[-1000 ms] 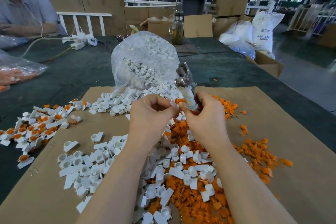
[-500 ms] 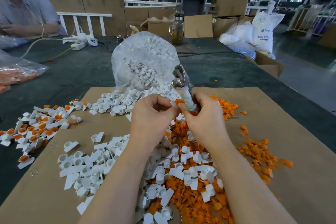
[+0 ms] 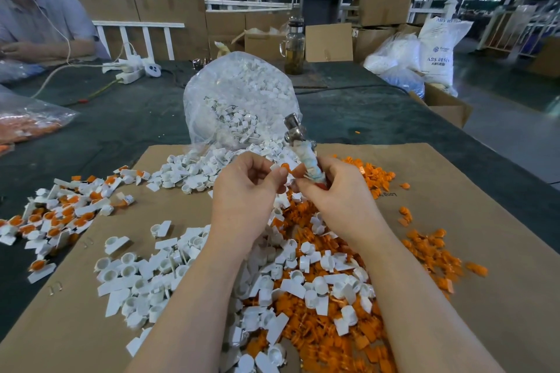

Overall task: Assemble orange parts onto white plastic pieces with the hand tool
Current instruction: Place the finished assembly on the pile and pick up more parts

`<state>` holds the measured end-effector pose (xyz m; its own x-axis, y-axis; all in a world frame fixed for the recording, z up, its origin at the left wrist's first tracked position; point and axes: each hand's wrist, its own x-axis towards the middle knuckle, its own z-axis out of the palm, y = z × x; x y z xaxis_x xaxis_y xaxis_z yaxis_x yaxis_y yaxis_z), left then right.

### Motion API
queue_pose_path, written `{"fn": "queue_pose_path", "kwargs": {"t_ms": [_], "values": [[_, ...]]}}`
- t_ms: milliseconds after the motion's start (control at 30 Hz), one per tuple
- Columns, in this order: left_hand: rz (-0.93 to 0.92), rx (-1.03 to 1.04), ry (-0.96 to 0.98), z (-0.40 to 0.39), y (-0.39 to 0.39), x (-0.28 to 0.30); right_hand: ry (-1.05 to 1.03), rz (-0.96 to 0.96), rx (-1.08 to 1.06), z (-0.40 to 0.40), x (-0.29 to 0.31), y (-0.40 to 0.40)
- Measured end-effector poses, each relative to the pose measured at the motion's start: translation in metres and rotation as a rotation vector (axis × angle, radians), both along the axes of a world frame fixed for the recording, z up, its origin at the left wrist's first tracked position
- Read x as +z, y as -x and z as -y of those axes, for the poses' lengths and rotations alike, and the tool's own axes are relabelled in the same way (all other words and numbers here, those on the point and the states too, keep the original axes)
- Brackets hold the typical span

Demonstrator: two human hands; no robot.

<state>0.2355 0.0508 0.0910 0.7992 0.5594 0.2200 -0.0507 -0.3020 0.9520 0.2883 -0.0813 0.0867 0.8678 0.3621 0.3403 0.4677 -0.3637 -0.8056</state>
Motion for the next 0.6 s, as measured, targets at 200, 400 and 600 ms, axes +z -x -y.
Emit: {"fn": "queue_pose_path", "kwargs": {"t_ms": [200,400,600], "values": [[0.092,-0.033,0.123,-0.006,0.0,0.0,0.11,-0.09,0.088,0.011,0.001,-0.003],[0.181,-0.075,0.212,-0.011,0.0,0.0,0.237,-0.141,0.204,0.015,0.004,-0.002],[0.217,-0.123,0.215,-0.013,0.002,0.0,0.283,-0.133,0.24,0.015,0.006,0.0]]}}
